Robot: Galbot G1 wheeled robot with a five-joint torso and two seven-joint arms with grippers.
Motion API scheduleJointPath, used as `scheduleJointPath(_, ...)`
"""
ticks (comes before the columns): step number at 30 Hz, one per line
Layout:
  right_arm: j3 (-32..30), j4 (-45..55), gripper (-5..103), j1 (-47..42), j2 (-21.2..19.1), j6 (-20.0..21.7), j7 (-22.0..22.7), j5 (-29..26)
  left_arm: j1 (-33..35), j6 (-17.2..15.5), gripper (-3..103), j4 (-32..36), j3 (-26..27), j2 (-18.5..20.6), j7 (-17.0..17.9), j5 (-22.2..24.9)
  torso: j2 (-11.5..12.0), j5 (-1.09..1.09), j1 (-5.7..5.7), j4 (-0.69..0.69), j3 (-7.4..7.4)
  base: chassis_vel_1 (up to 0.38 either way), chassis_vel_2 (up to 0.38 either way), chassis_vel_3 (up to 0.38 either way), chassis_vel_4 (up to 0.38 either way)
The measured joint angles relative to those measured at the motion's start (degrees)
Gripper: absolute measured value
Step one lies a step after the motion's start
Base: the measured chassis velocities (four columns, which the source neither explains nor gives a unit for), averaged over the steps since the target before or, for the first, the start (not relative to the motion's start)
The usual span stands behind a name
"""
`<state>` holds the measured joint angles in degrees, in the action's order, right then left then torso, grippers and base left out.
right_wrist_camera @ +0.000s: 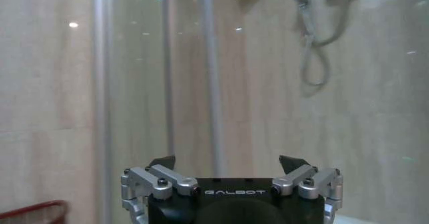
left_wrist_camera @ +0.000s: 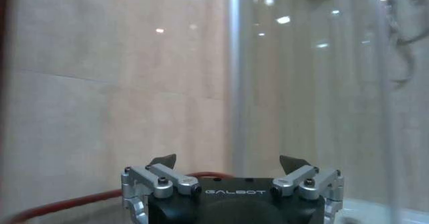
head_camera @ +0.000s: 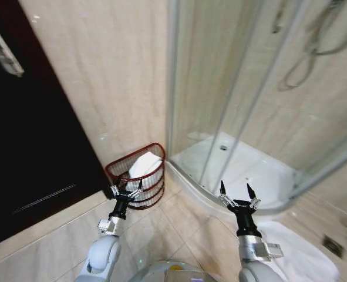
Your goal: Discard the used towel into the hamper.
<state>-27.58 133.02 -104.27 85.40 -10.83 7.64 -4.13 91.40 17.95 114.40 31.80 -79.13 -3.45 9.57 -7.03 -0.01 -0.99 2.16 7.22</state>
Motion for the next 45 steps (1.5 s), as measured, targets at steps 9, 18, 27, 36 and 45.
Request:
scheduleJointPath(9, 2.4, 0.5, 100, -0.2, -1.9, 0.8, 2.1, 0.7, 0.6, 0.7, 100, 0.2, 0.6, 0.3, 0.2, 0.4, 0.0, 0.03, -0.01, 0.00, 0.02, -0.251, -0.260, -0.014, 0.011)
scheduleJointPath(18, 2.4, 0.4, 100, -0.8, -1.6, 0.2, 2.1, 1.1, 0.3, 2.1, 100, 0.1, 0.9, 0.6, 0.2, 1.0, 0.0, 0.02, -0.01, 0.00, 0.02, -0.199, -0.191, -0.045, -0.045)
scheduleJointPath(27, 2.2, 0.4, 100, -1.7, -1.9, -0.5, 2.1, 1.3, 0.0, 2.5, 100, 0.2, 0.8, 0.5, 0.1, 2.5, 0.0, 0.01, -0.01, 0.02, 0.02, -0.065, -0.064, -0.019, -0.012)
scheduleJointPath(36, 2.6, -0.2, 100, -3.0, -2.3, -1.4, 1.8, 1.8, 0.2, 2.3, 100, 0.4, 0.8, 0.5, 0.1, 2.6, 0.0, 0.01, -0.01, 0.01, 0.03, -0.002, -0.014, 0.014, 0.008)
scheduleJointPath(45, 3.4, -0.8, 100, -3.9, -2.9, -2.5, 1.8, 3.2, 1.2, 2.2, 100, 1.0, 0.8, 0.2, -0.4, 2.2, 0.0, 0.01, -0.01, 0.00, 0.03, -0.141, -0.140, 0.134, 0.135)
